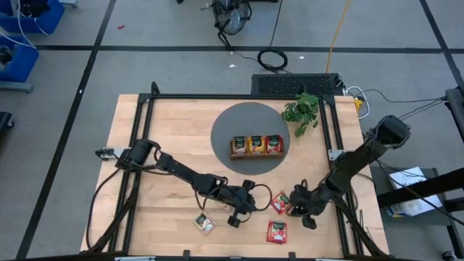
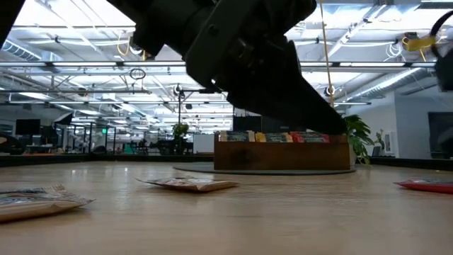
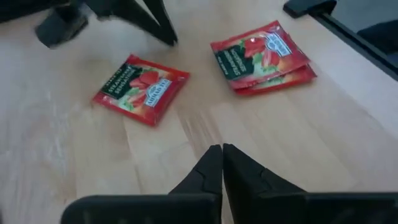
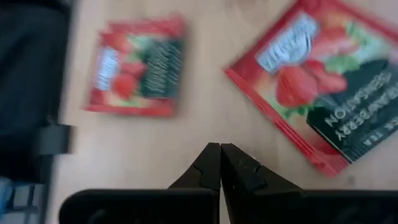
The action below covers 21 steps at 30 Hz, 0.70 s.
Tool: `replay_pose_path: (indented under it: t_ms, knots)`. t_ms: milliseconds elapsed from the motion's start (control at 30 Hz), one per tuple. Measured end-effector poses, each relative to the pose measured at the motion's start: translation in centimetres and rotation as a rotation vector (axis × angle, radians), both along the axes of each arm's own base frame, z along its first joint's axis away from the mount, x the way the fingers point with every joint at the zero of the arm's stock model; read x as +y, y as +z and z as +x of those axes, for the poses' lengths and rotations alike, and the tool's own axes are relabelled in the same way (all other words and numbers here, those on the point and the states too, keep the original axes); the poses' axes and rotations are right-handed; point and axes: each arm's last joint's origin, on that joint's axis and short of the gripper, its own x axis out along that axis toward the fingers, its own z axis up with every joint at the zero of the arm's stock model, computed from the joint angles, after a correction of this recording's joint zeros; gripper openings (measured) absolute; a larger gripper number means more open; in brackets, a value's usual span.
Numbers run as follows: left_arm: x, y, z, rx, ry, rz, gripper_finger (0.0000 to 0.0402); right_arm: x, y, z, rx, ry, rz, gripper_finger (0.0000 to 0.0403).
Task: Pick & Place Tea
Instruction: Put the top red tea packet into the right section of the wooden organizer
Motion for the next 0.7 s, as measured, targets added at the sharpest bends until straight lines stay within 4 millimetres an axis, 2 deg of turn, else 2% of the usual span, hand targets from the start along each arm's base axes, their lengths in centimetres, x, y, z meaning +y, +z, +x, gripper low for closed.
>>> replay_pose_path:
  t_ms: [133,333,500,700]
  knots:
    - [0.3,-0.2,0.0,0.018,0.01,-0.002,0.0004,-0.7,-0.8,0.7,0.019,-0.014,-0.043,0.0]
    - [0.3,-0.4,-0.2,0.043,0.011,0.006,0.0025,-2.6,-0.6,2.2,-0.035,-0.037,-0.102,0.0]
    - [0.3,-0.2,0.0,0.02,0.011,0.002,0.0021,-4.2,-0.6,3.1,-0.074,-0.12,-0.184,0.0]
    - [0.5,0.1,0.3,-0.02,0.016,-0.01,0.0005,-4.6,-0.1,3.9,-0.126,-0.114,-0.124,0.0]
